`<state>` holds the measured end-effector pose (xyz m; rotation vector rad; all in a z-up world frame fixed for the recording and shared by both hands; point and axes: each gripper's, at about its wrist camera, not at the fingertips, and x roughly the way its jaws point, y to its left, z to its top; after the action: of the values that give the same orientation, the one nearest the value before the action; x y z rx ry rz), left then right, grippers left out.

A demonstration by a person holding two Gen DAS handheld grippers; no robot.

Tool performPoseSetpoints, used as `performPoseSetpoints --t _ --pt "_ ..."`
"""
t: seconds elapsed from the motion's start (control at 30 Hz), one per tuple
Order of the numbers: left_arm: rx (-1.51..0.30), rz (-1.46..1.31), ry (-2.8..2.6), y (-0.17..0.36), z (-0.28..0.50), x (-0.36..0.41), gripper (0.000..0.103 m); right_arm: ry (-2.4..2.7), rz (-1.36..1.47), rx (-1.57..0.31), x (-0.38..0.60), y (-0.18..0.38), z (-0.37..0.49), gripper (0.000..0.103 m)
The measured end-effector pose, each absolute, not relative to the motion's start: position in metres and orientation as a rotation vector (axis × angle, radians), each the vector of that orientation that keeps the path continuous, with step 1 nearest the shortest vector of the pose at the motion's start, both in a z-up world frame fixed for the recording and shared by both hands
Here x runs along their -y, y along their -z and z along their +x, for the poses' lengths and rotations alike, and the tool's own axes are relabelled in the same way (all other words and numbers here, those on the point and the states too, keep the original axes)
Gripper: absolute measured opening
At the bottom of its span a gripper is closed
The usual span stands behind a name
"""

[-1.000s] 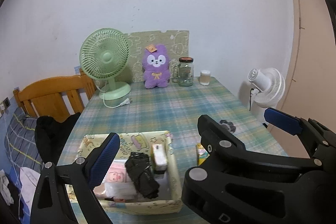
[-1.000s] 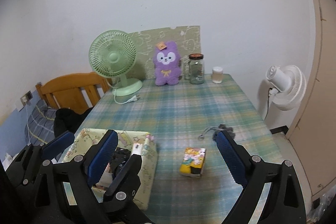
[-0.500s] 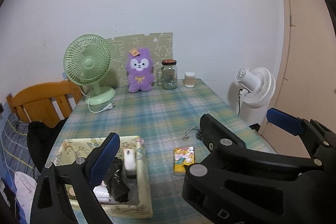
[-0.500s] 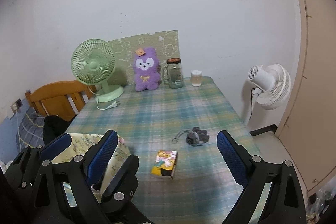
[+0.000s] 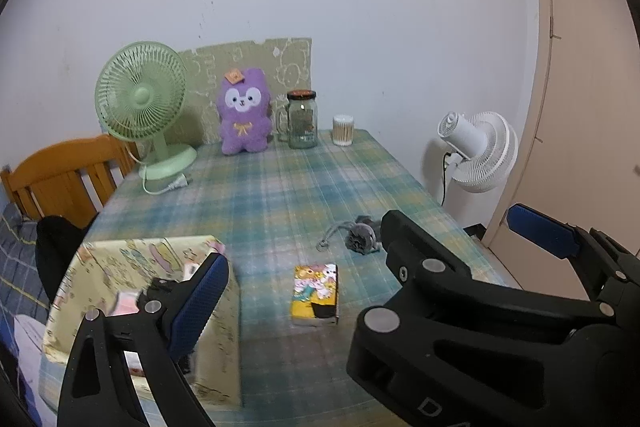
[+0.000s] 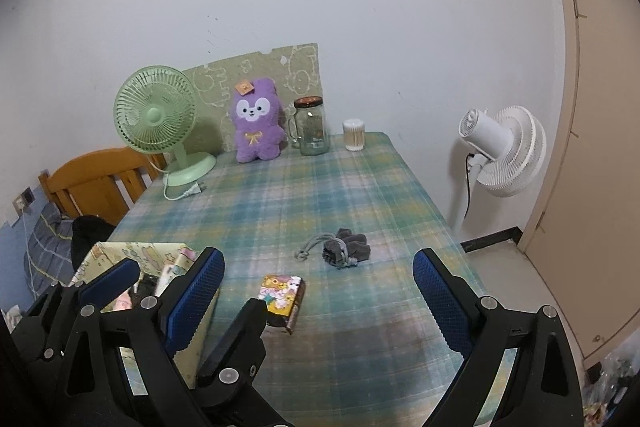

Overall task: Organize soft objects
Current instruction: 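Move both tools toward the yellow snack box and grey glove on the table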

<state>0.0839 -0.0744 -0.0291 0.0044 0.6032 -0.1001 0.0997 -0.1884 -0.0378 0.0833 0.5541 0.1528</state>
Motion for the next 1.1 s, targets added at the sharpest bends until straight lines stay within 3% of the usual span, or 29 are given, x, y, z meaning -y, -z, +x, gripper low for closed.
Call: performPoseSetpoints --t 1.1 --pt "-0.849 0.006 0.070 0.129 0.143 0.101 0.097 -0.122 0.159 -0.733 0.224 0.137 0.152 0.097"
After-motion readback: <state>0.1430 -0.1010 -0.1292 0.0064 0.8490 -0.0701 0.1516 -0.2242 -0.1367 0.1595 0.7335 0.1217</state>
